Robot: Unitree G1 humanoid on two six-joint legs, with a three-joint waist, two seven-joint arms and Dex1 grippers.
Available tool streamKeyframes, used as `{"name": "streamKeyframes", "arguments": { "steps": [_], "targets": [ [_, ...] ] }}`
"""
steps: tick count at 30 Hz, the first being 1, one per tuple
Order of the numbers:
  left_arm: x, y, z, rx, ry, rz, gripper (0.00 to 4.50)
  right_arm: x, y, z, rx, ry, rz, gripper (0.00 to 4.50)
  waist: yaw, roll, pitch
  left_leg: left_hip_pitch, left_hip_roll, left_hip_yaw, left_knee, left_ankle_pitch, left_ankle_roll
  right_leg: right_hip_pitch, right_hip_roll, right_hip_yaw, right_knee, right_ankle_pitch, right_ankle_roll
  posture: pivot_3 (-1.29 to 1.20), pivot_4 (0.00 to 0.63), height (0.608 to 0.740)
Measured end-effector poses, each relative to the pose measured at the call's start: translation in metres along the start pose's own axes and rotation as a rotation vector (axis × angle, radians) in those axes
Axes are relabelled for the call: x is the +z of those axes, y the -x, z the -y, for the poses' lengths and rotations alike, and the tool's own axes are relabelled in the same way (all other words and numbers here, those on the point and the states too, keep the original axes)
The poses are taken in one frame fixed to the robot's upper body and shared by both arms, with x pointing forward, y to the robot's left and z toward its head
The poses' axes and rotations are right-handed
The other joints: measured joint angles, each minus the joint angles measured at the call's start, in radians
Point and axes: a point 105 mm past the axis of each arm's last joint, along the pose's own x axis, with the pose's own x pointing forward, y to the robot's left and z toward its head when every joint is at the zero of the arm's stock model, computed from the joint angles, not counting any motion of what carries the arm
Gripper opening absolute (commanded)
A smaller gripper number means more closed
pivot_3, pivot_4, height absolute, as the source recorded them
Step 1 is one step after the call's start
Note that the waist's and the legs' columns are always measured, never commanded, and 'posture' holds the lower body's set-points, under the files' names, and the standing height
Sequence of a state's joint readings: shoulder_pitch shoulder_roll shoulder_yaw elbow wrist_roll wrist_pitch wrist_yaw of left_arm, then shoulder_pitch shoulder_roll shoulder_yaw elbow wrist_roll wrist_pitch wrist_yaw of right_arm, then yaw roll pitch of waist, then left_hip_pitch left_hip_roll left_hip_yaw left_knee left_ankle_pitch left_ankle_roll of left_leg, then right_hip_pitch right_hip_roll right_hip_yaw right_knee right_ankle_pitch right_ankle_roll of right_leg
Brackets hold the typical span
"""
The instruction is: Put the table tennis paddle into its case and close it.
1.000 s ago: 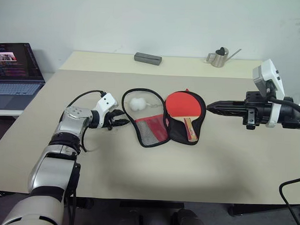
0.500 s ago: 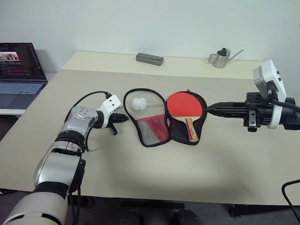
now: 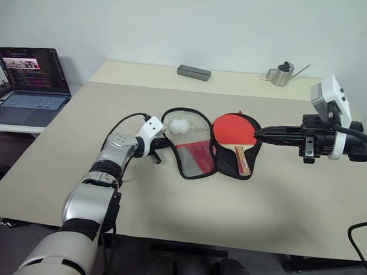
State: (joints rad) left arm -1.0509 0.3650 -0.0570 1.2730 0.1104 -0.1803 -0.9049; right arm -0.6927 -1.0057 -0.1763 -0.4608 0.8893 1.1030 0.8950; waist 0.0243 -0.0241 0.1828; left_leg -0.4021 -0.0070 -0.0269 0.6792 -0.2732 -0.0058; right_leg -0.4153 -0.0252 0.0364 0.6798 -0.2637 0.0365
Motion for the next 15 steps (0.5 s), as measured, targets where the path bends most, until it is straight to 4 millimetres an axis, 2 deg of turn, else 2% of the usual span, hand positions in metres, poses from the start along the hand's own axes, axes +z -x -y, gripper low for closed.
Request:
{"name": "streamKeyframes", "arguments": {
  "steps": [8, 15],
  "targets": [
    [0.01, -0.01, 0.005, -0.001, 0.03, 0.043, 0.05, -0.001, -0.001, -0.003, 0.005, -0.013, -0.003, 0.0, -0.021, 0.0, 0.0, 0.0, 0.001, 0.001, -0.001, 0.0, 0.0, -0.001, 0.001, 0.001, 0.001, 0.0, 0.0, 0.0, 0.15, 0.74],
    [0.015, -0.008, 0.006, -0.025, 0.054, 0.079, 0.05, -0.002, 0.0, -0.004, -0.006, -0.016, -0.012, 0.0, -0.025, 0.0, 0.0, 0.0, 0.001, 0.001, -0.001, 0.0, 0.0, -0.001, 0.001, 0.001, 0.0, 0.0, 0.0, 0.0, 0.15, 0.74]
  ]
}}
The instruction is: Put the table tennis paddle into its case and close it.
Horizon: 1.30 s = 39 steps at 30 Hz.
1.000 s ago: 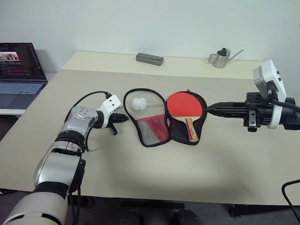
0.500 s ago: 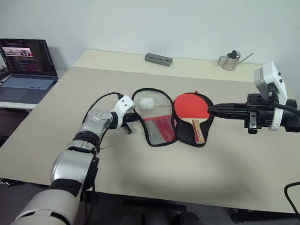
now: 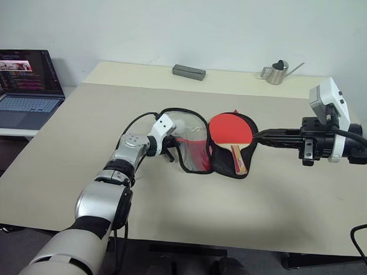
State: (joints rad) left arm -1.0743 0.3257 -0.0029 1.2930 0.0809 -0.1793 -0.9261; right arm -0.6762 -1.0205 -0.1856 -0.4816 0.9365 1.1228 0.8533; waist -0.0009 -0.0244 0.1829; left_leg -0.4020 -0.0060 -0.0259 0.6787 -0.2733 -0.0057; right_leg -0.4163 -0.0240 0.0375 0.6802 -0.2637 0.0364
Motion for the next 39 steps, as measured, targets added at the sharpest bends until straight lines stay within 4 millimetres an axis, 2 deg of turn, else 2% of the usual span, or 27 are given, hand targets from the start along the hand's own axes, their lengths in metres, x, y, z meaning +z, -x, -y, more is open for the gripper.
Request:
{"name": "streamKeyframes", "arguments": {
  "steps": [3, 6, 11, 14, 22, 25, 30, 36, 39],
  "targets": [
    [0.004, 0.001, 0.002, -0.03, 0.003, 0.018, 0.05, 0.0, 0.002, -0.001, -0.004, -0.001, 0.002, 0.0, 0.0, 0.0, 0.0, 0.0, 0.0, 0.0, 0.0, 0.0, 0.0, 0.0, 0.0, 0.0, 0.0, 0.0, 0.0, 0.0, 0.15, 0.74],
    [0.016, 0.005, 0.001, -0.065, -0.021, 0.055, 0.05, -0.001, 0.004, -0.002, -0.001, -0.01, 0.004, 0.0, 0.0, 0.0, 0.0, 0.0, 0.0, 0.0, 0.0, 0.0, 0.0, 0.0, 0.0, 0.0, 0.0, 0.0, 0.0, 0.0, 0.15, 0.74],
    [0.053, 0.009, -0.006, -0.078, -0.102, 0.14, 0.05, -0.001, 0.004, -0.002, -0.013, -0.006, 0.0, 0.0, 0.0, 0.0, 0.0, 0.0, 0.0, 0.0, 0.0, 0.0, 0.0, 0.0, 0.0, 0.0, 0.0, 0.0, 0.0, 0.0, 0.15, 0.74],
    [0.066, 0.005, -0.004, -0.087, -0.132, 0.166, 0.05, -0.002, 0.004, -0.001, -0.017, -0.009, 0.0, 0.0, -0.001, 0.0, 0.0, 0.0, 0.0, 0.0, 0.0, 0.0, 0.0, 0.0, 0.0, 0.0, 0.0, 0.0, 0.0, 0.0, 0.15, 0.74],
    [0.07, -0.031, 0.034, -0.191, -0.127, 0.151, 0.05, -0.003, 0.005, -0.002, -0.026, -0.023, 0.005, 0.0, 0.0, 0.0, 0.0, 0.0, 0.0, 0.0, 0.0, 0.0, 0.0, 0.0, 0.0, 0.0, 0.0, 0.0, 0.0, 0.0, 0.15, 0.74],
    [0.078, -0.043, 0.045, -0.207, -0.135, 0.15, 0.05, -0.004, 0.007, -0.003, -0.044, -0.032, 0.004, 0.0, 0.0, -0.001, 0.0, 0.0, 0.0, 0.0, 0.0, 0.0, 0.0, 0.0, 0.0, 0.0, 0.0, 0.0, 0.0, 0.0, 0.15, 0.74],
    [0.095, -0.057, 0.057, -0.209, -0.156, 0.163, 0.05, -0.005, 0.009, -0.007, -0.056, -0.037, -0.004, 0.0, -0.001, -0.001, 0.0, 0.0, 0.0, 0.001, 0.0, 0.0, 0.0, 0.0, 0.001, 0.001, 0.0, 0.0, 0.0, 0.0, 0.15, 0.74],
    [0.099, -0.075, 0.085, -0.267, -0.144, 0.166, 0.05, -0.006, 0.015, -0.009, -0.095, -0.051, -0.005, 0.0, -0.001, -0.001, 0.0, 0.0, 0.0, 0.001, 0.0, 0.0, 0.0, 0.0, 0.001, 0.001, 0.0, 0.0, 0.0, 0.0, 0.15, 0.74],
    [0.1, -0.075, 0.089, -0.298, -0.146, 0.173, 0.05, -0.007, 0.015, -0.006, -0.12, -0.056, -0.009, 0.0, -0.004, -0.001, 0.0, 0.001, 0.0, 0.001, -0.001, 0.0, 0.0, 0.0, 0.002, 0.002, 0.0, 0.0, 0.0, 0.0, 0.15, 0.74]
  ]
}}
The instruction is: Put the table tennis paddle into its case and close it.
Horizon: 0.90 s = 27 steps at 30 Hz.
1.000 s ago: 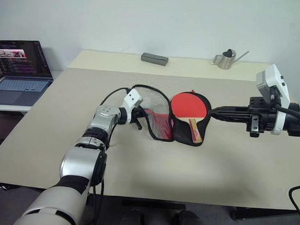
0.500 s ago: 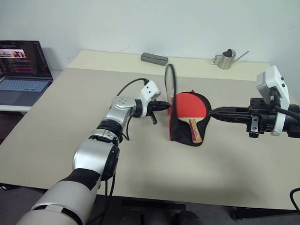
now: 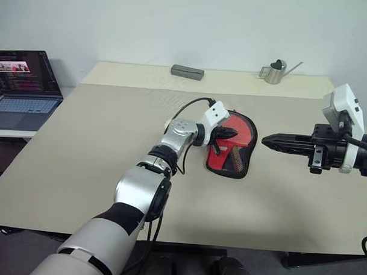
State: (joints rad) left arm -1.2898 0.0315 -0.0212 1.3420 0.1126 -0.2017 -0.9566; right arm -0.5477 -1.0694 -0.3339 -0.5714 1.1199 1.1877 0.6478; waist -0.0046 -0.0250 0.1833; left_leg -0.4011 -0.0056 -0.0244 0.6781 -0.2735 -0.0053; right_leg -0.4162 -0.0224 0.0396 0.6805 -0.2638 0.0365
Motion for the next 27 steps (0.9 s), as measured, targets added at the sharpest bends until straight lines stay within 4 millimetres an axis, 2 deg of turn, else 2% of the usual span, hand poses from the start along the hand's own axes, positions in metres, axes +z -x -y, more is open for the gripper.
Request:
{"name": "streamKeyframes", "arguments": {
  "steps": [4, 6, 9, 12, 15, 18, 23, 24, 27],
  "targets": [
    [0.006, 0.017, -0.006, -0.05, 0.013, 0.055, 0.05, -0.002, 0.0, 0.005, -0.036, -0.014, 0.0, 0.0, -0.002, 0.0, 0.0, 0.0, 0.0, 0.0, 0.0, 0.0, 0.0, 0.0, 0.0, 0.0, 0.0, 0.0, 0.0, 0.0, 0.15, 0.74],
    [0.012, 0.034, -0.013, -0.061, 0.009, 0.098, 0.05, -0.004, -0.001, 0.008, -0.045, -0.029, 0.004, 0.0, -0.002, 0.0, 0.0, 0.0, 0.0, 0.0, 0.0, 0.0, 0.0, 0.0, 0.0, 0.0, 0.0, 0.0, 0.0, 0.0, 0.15, 0.74],
    [0.005, 0.059, -0.022, -0.051, 0.015, 0.126, 0.05, -0.01, -0.005, 0.013, -0.056, -0.054, -0.003, 0.0, -0.003, 0.0, 0.0, 0.0, 0.0, 0.0, 0.0, 0.0, 0.0, 0.0, 0.0, 0.0, 0.0, 0.0, 0.0, 0.0, 0.15, 0.74],
    [-0.009, 0.084, -0.027, -0.027, 0.052, 0.145, 0.0, -0.017, -0.012, 0.019, -0.064, -0.09, 0.004, 0.6, -0.003, 0.0, 0.0, 0.0, 0.001, 0.0, 0.0, 0.0, 0.0, 0.0, 0.0, 0.0, 0.0, 0.0, 0.0, 0.0, 0.15, 0.74],
    [-0.017, 0.103, -0.028, -0.014, 0.076, 0.161, 0.0, -0.025, -0.019, 0.027, -0.083, -0.131, 0.003, 1.58, -0.001, 0.0, 0.0, 0.0, 0.001, 0.0, 0.0, 0.0, 0.0, 0.0, 0.0, 0.0, 0.0, 0.0, 0.0, 0.0, 0.15, 0.74],
    [-0.016, 0.117, -0.024, 0.0, 0.057, 0.183, 0.0, -0.031, -0.029, 0.035, -0.093, -0.163, 0.014, 2.56, -0.001, 0.0, 0.0, 0.0, 0.001, 0.0, 0.0, 0.0, 0.0, 0.0, 0.0, 0.0, 0.0, 0.0, 0.0, 0.0, 0.15, 0.74],
    [-0.002, 0.127, -0.024, 0.015, 0.006, 0.176, 0.0, -0.048, -0.044, 0.053, -0.122, -0.227, -0.005, 4.3, 0.002, 0.0, 0.0, 0.0, 0.0, -0.001, 0.001, 0.0, 0.0, 0.001, 0.0, 0.0, 0.0, 0.0, 0.0, 0.0, 0.15, 0.74],
    [0.001, 0.128, -0.023, 0.006, -0.007, 0.168, 0.0, -0.052, -0.047, 0.056, -0.127, -0.239, -0.01, 4.46, 0.001, 0.0, 0.0, 0.0, 0.0, 0.0, 0.001, 0.0, 0.0, 0.001, 0.0, 0.0, 0.0, 0.0, 0.0, 0.0, 0.15, 0.74],
    [0.006, 0.134, -0.018, -0.027, -0.033, 0.135, 0.0, -0.059, -0.055, 0.062, -0.135, -0.263, -0.03, 4.46, -0.001, 0.0, 0.0, 0.0, 0.001, 0.0, 0.001, 0.0, 0.0, 0.0, 0.0, 0.0, 0.0, 0.0, 0.0, 0.0, 0.15, 0.74]
  ]
}}
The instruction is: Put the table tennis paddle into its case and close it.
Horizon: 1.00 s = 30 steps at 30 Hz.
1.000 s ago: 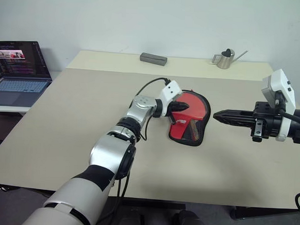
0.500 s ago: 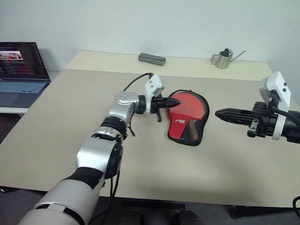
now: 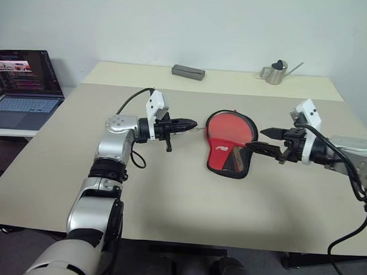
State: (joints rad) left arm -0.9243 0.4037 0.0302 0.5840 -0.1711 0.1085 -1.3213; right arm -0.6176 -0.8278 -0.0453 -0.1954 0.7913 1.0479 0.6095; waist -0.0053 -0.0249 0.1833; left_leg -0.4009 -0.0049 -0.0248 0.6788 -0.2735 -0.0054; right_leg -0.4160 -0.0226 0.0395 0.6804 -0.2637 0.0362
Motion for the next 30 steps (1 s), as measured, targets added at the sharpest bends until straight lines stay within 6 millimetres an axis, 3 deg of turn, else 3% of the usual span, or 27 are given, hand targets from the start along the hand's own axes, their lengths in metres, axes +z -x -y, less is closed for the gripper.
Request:
{"name": "streamKeyframes", "arguments": {
  "steps": [7, 15, 24, 30],
  "targets": [
    [0.01, 0.03, 0.0, 0.019, -0.042, -0.143, 0.0, 0.003, -0.013, 0.008, -0.044, -0.07, 0.026, 4.46, -0.014, 0.0, 0.0, 0.0, 0.001, 0.0, 0.0, 0.0, 0.0, 0.0, 0.0, 0.0, 0.0, 0.0, 0.0, 0.0, 0.15, 0.74],
    [0.032, 0.045, 0.001, 0.014, 0.007, -0.139, 0.0, -0.007, -0.03, 0.022, -0.145, -0.212, 0.017, 4.46, -0.022, 0.0, 0.0, 0.0, 0.0, 0.0, 0.0, 0.0, 0.0, 0.0, 0.0, 0.0, 0.0, 0.0, 0.0, 0.0, 0.15, 0.74],
    [0.04, 0.049, 0.002, 0.01, 0.003, -0.12, 0.0, -0.031, -0.043, 0.043, -0.253, -0.304, -0.046, 4.46, -0.025, 0.0, 0.0, 0.0, 0.0, 0.001, -0.001, 0.0, 0.0, -0.001, 0.0, 0.001, 0.0, 0.0, 0.0, 0.0, 0.15, 0.74],
    [0.04, 0.049, 0.003, 0.006, 0.002, -0.12, 0.0, -0.046, -0.063, 0.057, -0.301, -0.365, -0.054, 4.46, -0.027, 0.0, 0.0, -0.001, 0.0, 0.001, -0.001, 0.0, 0.0, -0.002, 0.0, 0.001, 0.001, 0.0, 0.0, 0.0, 0.15, 0.74]
  ]
}}
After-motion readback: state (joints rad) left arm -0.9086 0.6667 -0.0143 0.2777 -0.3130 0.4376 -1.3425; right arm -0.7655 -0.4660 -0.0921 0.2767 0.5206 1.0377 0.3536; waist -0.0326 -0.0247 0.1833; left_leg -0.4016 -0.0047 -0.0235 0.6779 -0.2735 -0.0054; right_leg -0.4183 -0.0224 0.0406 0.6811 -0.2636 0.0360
